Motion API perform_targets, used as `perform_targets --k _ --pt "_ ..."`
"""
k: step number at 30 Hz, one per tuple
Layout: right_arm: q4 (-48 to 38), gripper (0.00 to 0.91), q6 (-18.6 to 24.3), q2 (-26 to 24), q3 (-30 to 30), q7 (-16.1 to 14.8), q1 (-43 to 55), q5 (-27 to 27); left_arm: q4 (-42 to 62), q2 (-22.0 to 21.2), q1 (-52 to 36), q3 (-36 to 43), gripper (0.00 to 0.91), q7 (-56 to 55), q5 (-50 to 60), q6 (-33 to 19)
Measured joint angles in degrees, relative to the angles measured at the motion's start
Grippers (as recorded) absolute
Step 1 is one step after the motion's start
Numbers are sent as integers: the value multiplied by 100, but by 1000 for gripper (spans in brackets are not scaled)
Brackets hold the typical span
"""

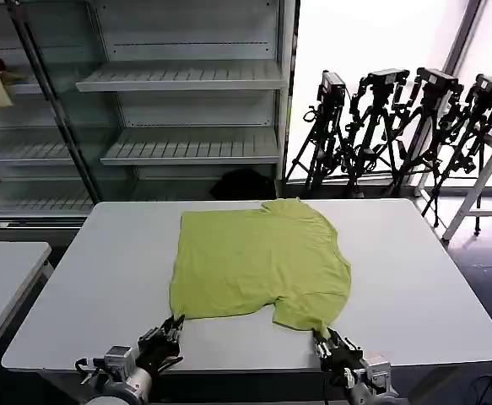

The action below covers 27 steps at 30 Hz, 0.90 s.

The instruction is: Fold and organize the clothes.

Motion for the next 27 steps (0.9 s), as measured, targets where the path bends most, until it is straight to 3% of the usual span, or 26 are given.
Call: perform_targets --k 15,27 --pt "351 0 122 -194 328 -42 101 -365 -223 111 -151 -27 0 -158 -167 -171" --pt "-144 0 183 -369 497 -563 915 -345 -131 180 -717 97 0 -395 -609 -167"
